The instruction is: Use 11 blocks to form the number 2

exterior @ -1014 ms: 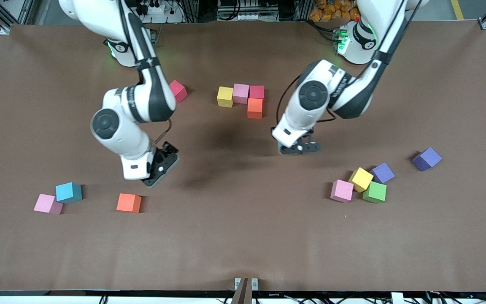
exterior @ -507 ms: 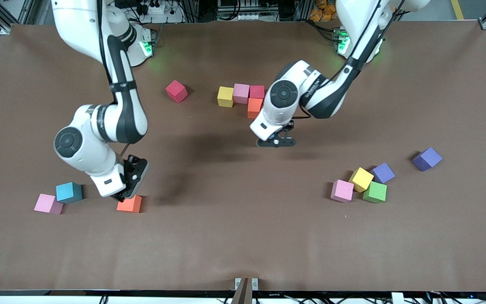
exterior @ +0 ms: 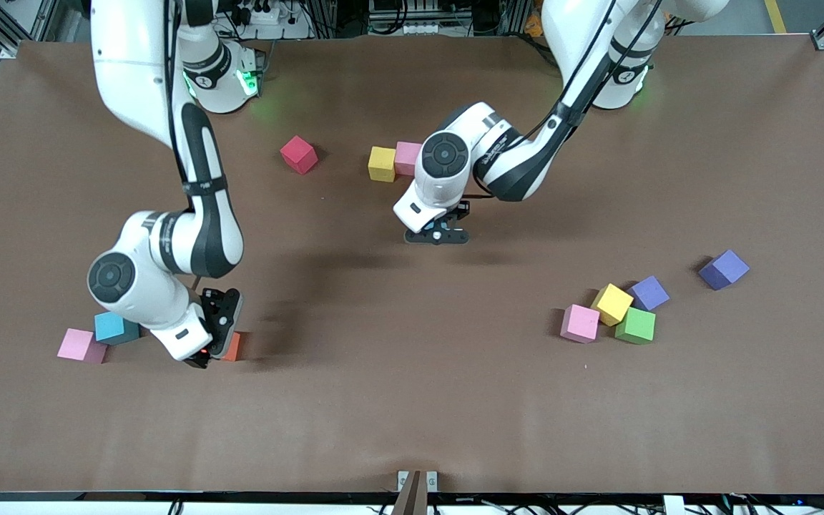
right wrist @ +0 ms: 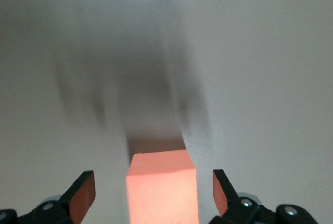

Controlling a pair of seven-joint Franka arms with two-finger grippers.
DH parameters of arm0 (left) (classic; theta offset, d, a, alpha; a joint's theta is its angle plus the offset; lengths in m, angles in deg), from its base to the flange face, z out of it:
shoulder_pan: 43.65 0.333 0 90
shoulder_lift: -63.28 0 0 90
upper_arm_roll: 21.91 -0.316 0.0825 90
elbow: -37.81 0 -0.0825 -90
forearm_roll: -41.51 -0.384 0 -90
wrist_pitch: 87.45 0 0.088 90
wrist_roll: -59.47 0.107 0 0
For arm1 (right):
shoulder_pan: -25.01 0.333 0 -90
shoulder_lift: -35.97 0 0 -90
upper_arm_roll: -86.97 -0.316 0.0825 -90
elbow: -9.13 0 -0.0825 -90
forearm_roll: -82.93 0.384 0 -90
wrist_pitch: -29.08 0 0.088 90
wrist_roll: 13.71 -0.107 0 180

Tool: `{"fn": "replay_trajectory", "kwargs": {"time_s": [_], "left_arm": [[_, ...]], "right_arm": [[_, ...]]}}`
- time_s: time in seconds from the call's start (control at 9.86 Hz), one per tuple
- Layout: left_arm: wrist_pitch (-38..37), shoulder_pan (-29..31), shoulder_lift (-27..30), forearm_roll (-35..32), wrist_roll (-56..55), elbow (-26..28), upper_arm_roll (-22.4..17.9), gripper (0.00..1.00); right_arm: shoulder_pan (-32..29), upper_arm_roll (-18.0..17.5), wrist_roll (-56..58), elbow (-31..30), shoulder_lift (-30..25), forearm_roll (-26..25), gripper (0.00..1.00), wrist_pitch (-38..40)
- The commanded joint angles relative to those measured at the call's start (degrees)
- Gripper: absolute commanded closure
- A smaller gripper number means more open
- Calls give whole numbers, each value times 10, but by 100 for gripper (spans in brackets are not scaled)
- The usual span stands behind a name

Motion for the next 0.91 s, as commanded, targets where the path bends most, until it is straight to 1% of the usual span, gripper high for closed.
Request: {"fn": "replay_trajectory", "kwargs": {"time_s": [0.0, 0.2, 0.41, 0.71, 0.81], "left_arm": [[-12, -10, -14, 5, -6, -21, -5, 100], [-12, -10, -14, 9, -9, -18, -5, 100], [-12, -10, -13, 4, -26, -11, 2, 100], [0, -12, 8, -14, -40, 30, 8, 100], [9, -11, 14, -14, -40, 43, 8, 100]], "right_arm": [[-67, -48, 33, 61, 44, 6, 0, 12], [-67, -49, 32, 63, 43, 5, 0, 29], [-72, -49, 38, 63, 49, 7, 0, 24], [-82, -50, 71, 62, 67, 45, 0, 23], [-82, -50, 71, 62, 67, 48, 0, 23]]}}
